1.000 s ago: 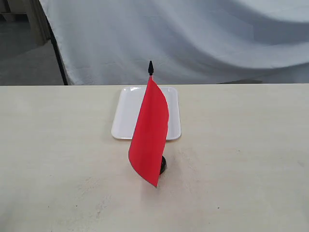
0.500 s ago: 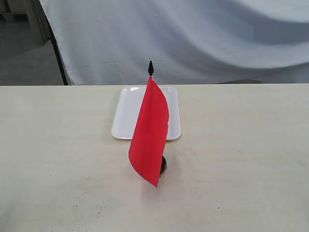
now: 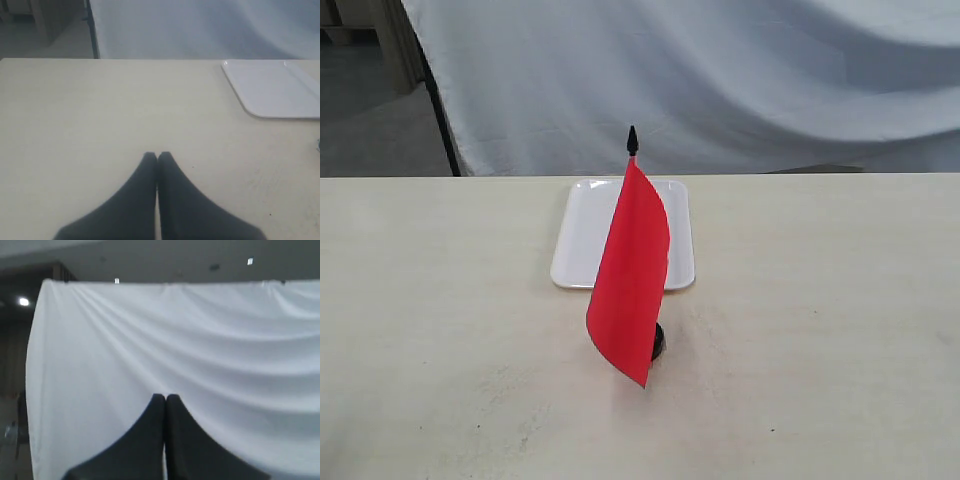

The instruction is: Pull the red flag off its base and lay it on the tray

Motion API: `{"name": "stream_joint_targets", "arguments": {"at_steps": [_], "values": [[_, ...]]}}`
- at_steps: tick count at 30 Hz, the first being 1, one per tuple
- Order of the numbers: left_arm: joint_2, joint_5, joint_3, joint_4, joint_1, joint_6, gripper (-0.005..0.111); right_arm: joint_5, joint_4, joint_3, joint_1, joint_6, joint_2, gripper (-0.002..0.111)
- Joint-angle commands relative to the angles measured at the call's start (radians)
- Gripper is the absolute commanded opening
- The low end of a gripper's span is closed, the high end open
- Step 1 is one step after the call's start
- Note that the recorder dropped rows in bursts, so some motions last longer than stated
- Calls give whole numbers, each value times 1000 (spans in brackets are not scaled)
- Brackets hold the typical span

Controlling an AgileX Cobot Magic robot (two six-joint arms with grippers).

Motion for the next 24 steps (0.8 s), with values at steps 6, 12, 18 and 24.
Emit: {"name": "stream_joint_targets", "arguments": {"at_steps": [6,12,18,24], "values": [[-1,-2,2,0,-7,1,0,-58,-12,2,2,437,-5,-1],[-1,-2,2,0,-7,1,0,-128,-12,2,2,354,57,-1],[-1,-2,2,0,-7,1,0,-116,-216,-89,2,348,301,-1],[-1,-2,2,0,-7,1,0,-156,-489,-112,2,439,657,-1]]}}
